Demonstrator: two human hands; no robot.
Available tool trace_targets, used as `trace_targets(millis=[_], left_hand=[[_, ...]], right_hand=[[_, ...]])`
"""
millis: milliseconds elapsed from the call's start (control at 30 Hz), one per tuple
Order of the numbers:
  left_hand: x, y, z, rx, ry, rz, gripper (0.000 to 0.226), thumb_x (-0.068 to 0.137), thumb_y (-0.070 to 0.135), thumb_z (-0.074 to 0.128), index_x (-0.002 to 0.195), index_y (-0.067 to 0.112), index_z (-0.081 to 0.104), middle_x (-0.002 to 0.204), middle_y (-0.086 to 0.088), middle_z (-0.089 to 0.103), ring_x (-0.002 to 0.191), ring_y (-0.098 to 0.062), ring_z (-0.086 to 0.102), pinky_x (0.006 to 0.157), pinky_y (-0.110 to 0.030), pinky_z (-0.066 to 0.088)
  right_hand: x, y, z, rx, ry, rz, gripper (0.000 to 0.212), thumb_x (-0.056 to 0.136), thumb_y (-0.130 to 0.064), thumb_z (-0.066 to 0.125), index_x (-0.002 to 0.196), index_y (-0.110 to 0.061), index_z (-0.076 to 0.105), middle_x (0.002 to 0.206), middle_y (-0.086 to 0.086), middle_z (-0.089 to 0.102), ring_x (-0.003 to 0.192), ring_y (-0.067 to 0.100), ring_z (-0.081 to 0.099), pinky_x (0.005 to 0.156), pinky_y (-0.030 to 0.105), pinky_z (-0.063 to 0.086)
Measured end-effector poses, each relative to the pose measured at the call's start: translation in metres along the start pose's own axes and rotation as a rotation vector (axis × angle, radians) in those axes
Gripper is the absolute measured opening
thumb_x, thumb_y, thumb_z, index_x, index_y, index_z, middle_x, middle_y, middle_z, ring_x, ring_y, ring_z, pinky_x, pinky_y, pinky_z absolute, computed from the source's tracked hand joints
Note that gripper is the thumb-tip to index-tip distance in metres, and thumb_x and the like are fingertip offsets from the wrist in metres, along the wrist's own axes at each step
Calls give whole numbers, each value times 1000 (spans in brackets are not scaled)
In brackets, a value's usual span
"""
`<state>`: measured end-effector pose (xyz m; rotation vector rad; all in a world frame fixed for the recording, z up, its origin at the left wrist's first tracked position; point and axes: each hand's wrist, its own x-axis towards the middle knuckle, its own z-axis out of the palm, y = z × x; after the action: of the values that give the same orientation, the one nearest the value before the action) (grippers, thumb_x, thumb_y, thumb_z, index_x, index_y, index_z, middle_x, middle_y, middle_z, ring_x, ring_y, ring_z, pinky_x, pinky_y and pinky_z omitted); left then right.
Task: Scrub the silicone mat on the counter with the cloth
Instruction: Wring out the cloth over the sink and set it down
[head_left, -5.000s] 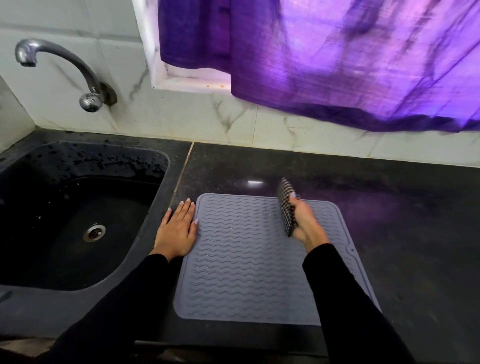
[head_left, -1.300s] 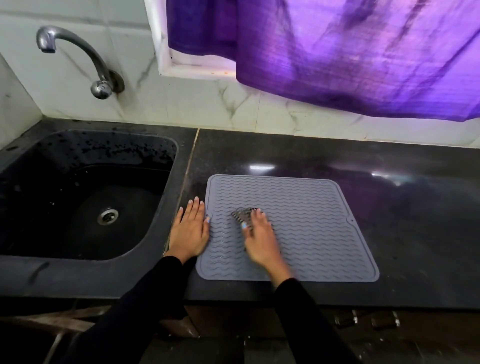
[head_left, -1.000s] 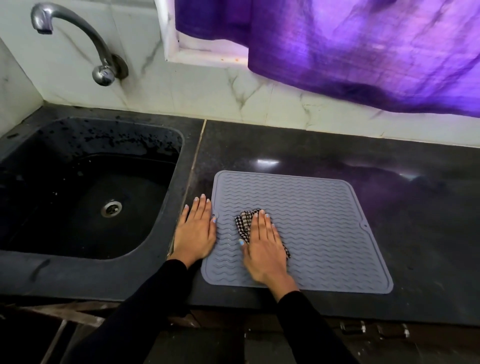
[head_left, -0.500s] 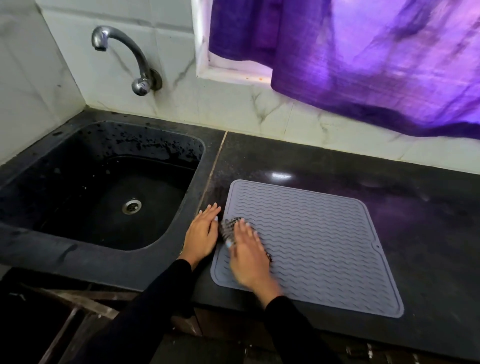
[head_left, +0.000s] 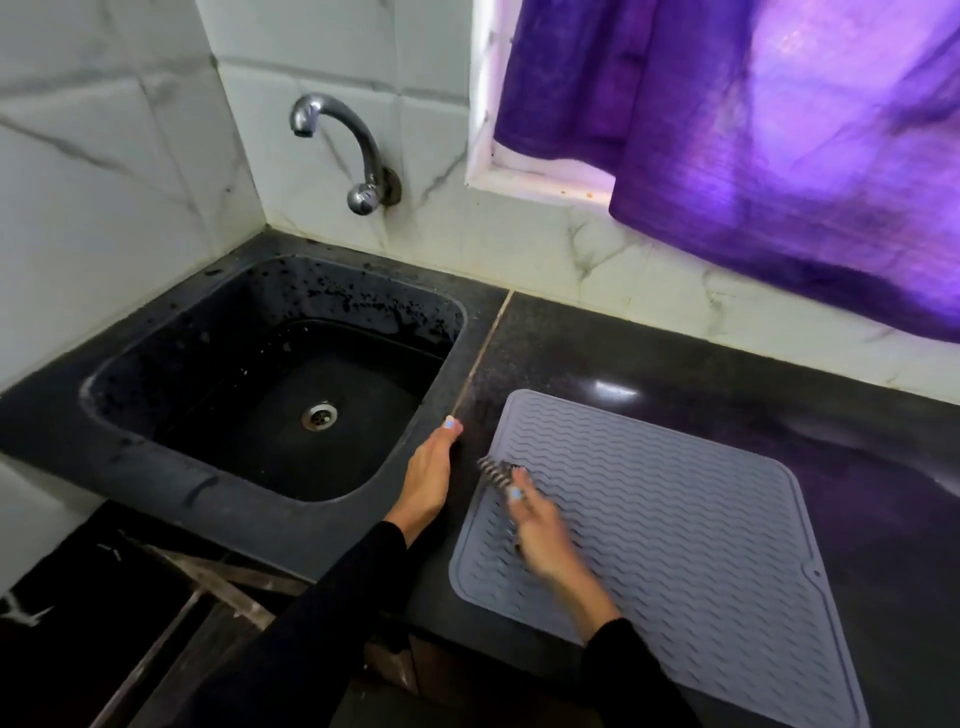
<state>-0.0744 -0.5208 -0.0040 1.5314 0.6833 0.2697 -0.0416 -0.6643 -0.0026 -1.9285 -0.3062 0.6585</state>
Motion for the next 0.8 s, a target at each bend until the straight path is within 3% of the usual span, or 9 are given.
trace_targets(millis=[33,100,167,233,333,433,600,700,800], left_hand=[[-1,2,-2,-41,14,-45,68,76,68,39,124,22,56,132,4,55,122,-9,48,104,-28,32],[-6,10,-7,-43,-2,-71,55,85,59,42,122,22,58,124,6,57,114,-8,52,99,-27,38],[-9,16,-10,-144,-33,-113,34,92,45,44,109,22,63,105,9,64,96,-1,58,83,-18,41],[-10,23,-20,-319,-42,-173,23,92,36,48,97,20,65,91,6,68,85,-4,62,82,-21,45],[-2,31,-53,-530,-5,-107,19,91,18,52,97,4,64,84,-2,73,77,-10,68,70,-19,54],[19,36,-101,-600,147,-22,17,88,12,57,98,1,65,94,-11,72,90,-21,68,75,-28,55],[81,33,-184,-588,355,19,17,88,13,58,101,4,65,101,-14,70,97,-27,65,87,-41,52],[125,35,-225,-624,363,-27,18,89,15,57,101,4,64,99,-14,70,93,-27,66,84,-41,53],[175,37,-258,-669,316,-62,19,90,13,55,104,2,62,101,-17,69,92,-28,66,79,-40,54]], right_hand=[[1,-11,-7,377,-57,117,39,100,-30,31,127,-10,52,128,12,58,110,17,54,96,35,44],[-1,-32,-14,900,-122,198,43,98,-29,34,99,-3,68,93,14,71,83,23,65,74,34,53],[6,-55,-8,1099,-152,204,48,96,-29,36,87,-2,74,90,15,72,77,25,69,70,33,56],[17,-74,16,1181,-197,208,47,95,-29,37,87,-1,75,94,16,72,79,25,70,73,34,58],[45,-100,59,1095,-231,204,42,96,-26,36,97,1,69,94,18,71,83,26,69,78,35,55],[77,-120,109,935,-237,180,37,97,-24,39,117,1,56,112,22,64,97,30,63,86,41,51],[135,-148,183,595,-282,54,19,89,-10,56,106,-12,65,107,9,70,102,23,65,93,40,50],[173,-163,212,484,-314,85,21,91,-7,54,103,-21,64,101,1,72,97,15,67,79,29,52],[220,-175,242,497,-269,130,24,90,0,53,104,-18,60,104,10,68,97,22,66,78,35,54]])
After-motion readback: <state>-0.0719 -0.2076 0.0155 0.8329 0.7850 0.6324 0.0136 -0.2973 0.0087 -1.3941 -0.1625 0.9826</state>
